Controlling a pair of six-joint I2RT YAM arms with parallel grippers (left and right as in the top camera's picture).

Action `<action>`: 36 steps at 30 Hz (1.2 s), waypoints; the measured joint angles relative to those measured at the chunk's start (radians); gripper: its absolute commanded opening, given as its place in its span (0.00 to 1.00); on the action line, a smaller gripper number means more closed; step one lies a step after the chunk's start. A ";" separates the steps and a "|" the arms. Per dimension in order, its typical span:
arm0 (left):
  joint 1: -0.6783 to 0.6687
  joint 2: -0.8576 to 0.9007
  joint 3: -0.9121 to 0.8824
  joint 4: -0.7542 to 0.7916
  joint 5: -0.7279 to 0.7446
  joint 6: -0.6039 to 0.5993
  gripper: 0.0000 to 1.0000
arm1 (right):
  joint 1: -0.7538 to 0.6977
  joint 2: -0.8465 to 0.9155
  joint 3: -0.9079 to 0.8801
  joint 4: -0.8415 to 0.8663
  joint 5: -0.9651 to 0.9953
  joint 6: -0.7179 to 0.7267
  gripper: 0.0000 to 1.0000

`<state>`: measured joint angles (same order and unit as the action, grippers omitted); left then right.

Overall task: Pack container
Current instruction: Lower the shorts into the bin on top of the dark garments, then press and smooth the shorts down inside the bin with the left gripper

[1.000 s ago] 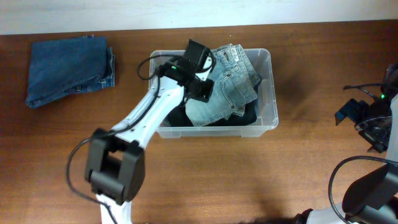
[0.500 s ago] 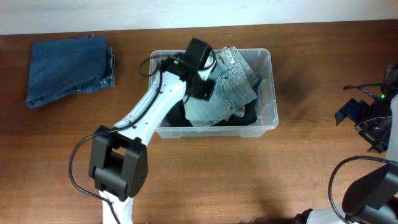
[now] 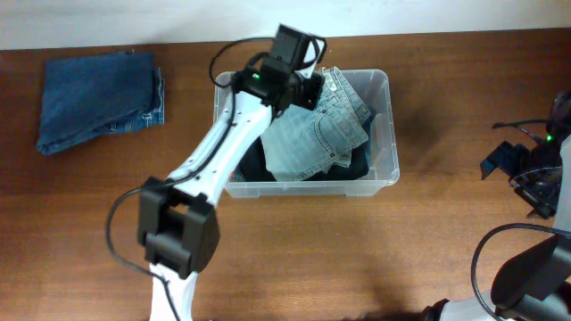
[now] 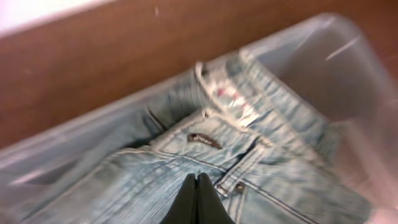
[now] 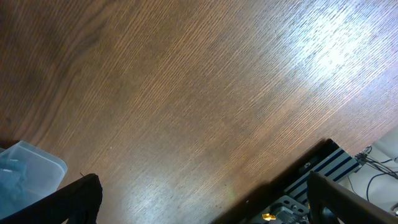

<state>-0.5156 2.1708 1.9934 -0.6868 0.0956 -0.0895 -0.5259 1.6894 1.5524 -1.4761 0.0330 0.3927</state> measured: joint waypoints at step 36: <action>-0.148 0.135 0.137 -0.048 -0.097 0.000 0.01 | 0.000 0.000 0.000 0.000 0.000 0.000 0.98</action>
<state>-0.6640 2.3058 2.1300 -0.7353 -0.0013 -0.0891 -0.5259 1.6894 1.5524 -1.4757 0.0330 0.3927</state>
